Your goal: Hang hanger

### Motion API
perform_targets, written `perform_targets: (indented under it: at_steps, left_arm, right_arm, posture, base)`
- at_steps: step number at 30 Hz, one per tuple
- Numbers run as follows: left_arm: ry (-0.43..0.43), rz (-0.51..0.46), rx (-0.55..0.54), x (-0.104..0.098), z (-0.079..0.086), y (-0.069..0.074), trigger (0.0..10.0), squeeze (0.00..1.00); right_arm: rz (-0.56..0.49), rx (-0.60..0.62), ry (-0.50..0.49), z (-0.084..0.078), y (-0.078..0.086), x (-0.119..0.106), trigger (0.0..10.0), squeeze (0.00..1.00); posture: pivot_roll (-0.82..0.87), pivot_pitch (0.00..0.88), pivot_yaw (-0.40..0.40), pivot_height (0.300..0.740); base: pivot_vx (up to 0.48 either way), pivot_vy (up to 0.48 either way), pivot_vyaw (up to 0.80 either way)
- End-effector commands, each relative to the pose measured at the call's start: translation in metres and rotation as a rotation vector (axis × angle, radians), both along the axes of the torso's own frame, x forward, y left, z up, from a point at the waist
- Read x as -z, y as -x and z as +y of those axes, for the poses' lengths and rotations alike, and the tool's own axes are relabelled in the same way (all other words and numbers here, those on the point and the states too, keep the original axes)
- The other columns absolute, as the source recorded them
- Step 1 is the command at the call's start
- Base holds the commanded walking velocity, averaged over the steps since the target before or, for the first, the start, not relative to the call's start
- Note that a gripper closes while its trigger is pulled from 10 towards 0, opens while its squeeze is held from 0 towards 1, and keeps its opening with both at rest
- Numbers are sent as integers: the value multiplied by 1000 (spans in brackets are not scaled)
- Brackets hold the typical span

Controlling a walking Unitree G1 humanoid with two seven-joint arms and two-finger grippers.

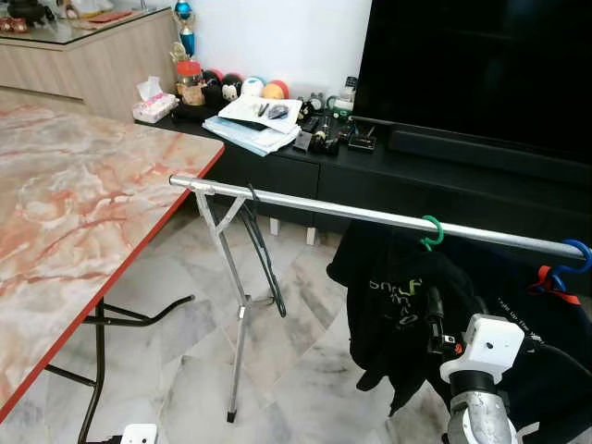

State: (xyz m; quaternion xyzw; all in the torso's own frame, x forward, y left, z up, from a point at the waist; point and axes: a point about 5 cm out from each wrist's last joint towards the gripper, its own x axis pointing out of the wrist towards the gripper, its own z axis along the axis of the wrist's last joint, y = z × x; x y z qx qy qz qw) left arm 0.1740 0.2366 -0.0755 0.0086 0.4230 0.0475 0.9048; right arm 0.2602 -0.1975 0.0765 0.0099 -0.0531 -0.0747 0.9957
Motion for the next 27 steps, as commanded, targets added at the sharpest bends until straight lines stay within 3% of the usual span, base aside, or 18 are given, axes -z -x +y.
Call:
perform_targets:
  at_steps: [1, 24, 27]
  left_arm:
    - [-6, 19, -1, 2, 3, 6, 10000, 0]
    - [-1, 22, 4, 4, 1, 10, 10000, 0]
    - [-1, 22, 7, 4, 1, 10, 10000, 0]
  right_arm:
    - [1, 9, -4, -2, -1, -1, 10000, 0]
    - [15, 19, -9, 1, 1, 2, 10000, 0]
    - [14, 30, -8, 0, 2, 2, 10000, 0]
  posture:
    - [-21, 61, 13, 740]
    - [-23, 80, 7, 740]
    - [-23, 82, 6, 740]
  base:
    - [251, 0, 0]
    - [303, 0, 0]
    - [0, 0, 0]
